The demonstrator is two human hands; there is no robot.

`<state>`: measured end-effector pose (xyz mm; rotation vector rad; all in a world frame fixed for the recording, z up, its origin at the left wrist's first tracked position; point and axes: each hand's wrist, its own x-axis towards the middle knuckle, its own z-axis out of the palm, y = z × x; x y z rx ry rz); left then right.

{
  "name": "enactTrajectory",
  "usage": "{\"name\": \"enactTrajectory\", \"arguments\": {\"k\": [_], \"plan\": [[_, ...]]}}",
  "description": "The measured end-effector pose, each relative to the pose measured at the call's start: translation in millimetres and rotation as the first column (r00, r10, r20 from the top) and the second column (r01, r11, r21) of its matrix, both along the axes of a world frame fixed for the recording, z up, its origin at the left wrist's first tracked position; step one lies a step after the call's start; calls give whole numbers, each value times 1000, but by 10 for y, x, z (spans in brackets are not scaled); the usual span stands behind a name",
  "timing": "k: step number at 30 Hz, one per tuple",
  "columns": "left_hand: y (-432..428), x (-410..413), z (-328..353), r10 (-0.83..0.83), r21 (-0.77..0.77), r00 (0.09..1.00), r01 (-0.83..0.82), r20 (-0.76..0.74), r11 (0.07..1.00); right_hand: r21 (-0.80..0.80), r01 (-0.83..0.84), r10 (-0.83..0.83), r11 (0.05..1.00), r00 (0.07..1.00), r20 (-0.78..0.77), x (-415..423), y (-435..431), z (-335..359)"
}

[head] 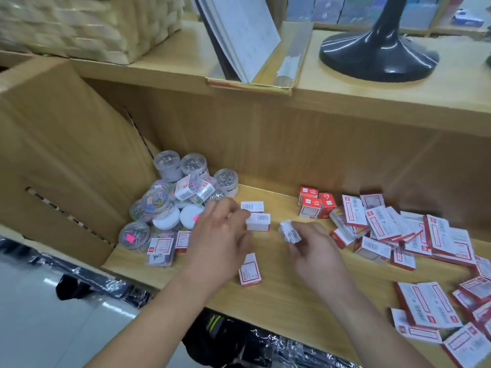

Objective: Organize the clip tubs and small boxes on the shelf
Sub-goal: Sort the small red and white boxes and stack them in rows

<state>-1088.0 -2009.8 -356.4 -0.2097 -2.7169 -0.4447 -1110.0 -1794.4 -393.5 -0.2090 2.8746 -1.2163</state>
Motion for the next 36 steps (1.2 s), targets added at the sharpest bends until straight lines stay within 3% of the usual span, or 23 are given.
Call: {"name": "enactTrajectory", "arguments": {"k": [3,7,15,20,25,27,31,36], "plan": [[-246,197,-18,149,42,988,-151,46,988,-49,3,-2,999,1000,14,-50,-218,1],[-283,262,-105,136,93,975,-154,173,984,-143,13,-3,990,998,69,-88,-514,60],[-231,211,-174,136,127,976,-158,168,979,-338,-57,135,939,968,210,-93,-445,303],[148,-127,-98,-31,198,993,7,118,980,-169,48,-35,985,996,77,-192,22,459],[707,-772,-113,-245,110,955,229,168,967,-59,125,-129,990,989,-72,-262,382,557],[843,-945,-178,-250,52,942,245,222,968,-63,134,-140,989,984,-108,-286,466,570],[936,-1050,-252,-194,-42,967,204,165,978,156,157,-113,975,959,-259,-397,582,571],[831,-946,-194,-150,-30,979,156,139,987,334,117,-40,935,973,-229,-549,483,393]]}}
